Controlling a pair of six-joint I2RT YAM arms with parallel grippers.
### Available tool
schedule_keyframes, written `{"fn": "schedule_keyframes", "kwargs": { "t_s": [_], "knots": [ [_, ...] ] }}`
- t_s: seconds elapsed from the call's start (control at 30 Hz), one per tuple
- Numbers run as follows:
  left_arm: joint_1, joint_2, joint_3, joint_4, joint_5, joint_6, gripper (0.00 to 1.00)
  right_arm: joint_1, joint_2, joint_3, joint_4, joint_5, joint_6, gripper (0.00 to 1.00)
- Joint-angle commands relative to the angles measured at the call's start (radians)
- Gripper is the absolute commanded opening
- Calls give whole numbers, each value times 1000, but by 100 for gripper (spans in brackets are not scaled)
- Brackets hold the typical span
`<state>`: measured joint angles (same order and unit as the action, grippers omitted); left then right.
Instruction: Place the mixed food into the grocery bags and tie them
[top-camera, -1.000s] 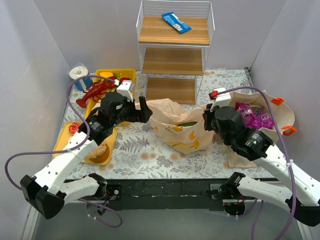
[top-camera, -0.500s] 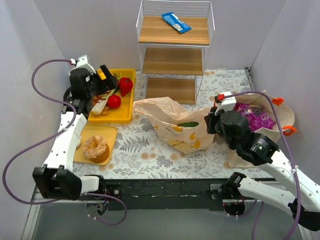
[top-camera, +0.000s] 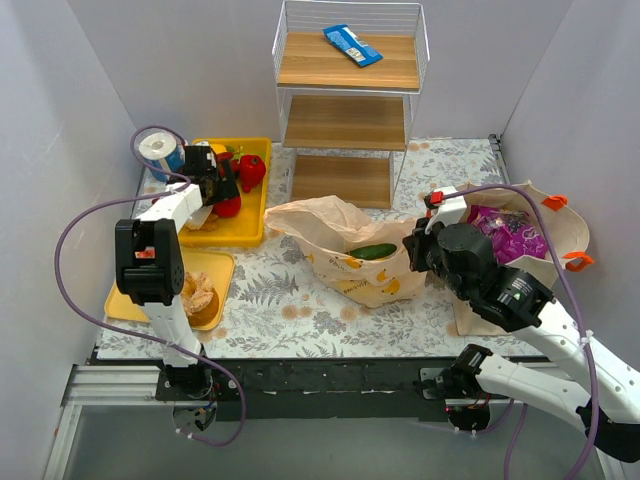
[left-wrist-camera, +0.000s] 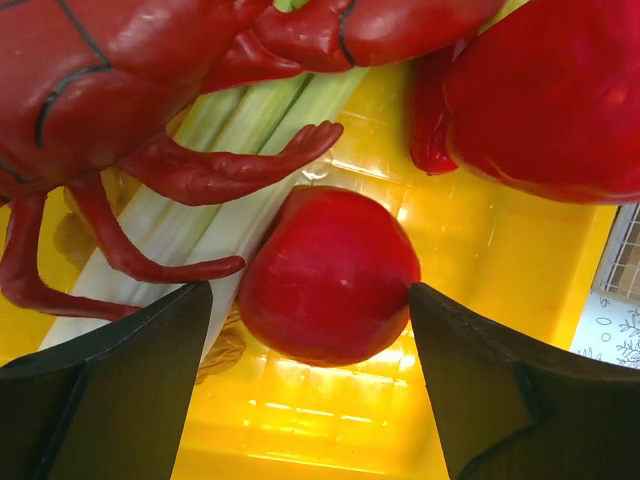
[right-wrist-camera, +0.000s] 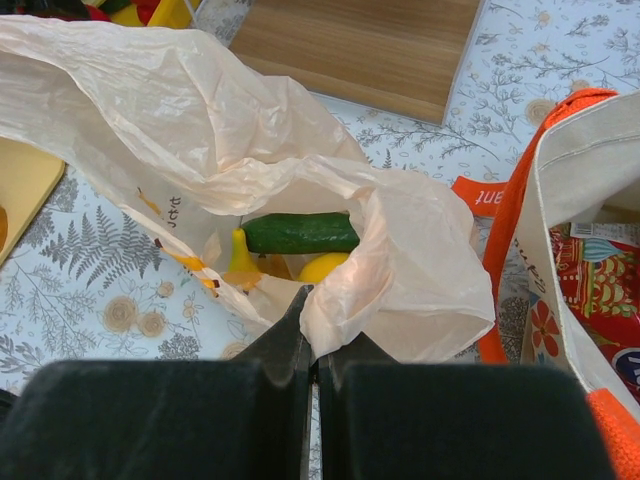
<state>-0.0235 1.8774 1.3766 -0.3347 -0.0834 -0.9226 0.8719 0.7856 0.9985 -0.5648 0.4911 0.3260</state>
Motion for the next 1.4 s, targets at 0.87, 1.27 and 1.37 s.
{"fn": "schedule_keyframes", "kwargs": {
  "t_s": [0.87,1.27,1.37],
  "knots": [
    [-98,118,44,5,-73,107,56,-2,33,-23,88,-89,39,1],
    [-167,-280,-105,25,-50,80,16,-4,24,-21,86,-98,51,1],
    [-203,-412,-183,51,-49,73,15,-4,23,-9,77,-98,47,1]
  ]
}}
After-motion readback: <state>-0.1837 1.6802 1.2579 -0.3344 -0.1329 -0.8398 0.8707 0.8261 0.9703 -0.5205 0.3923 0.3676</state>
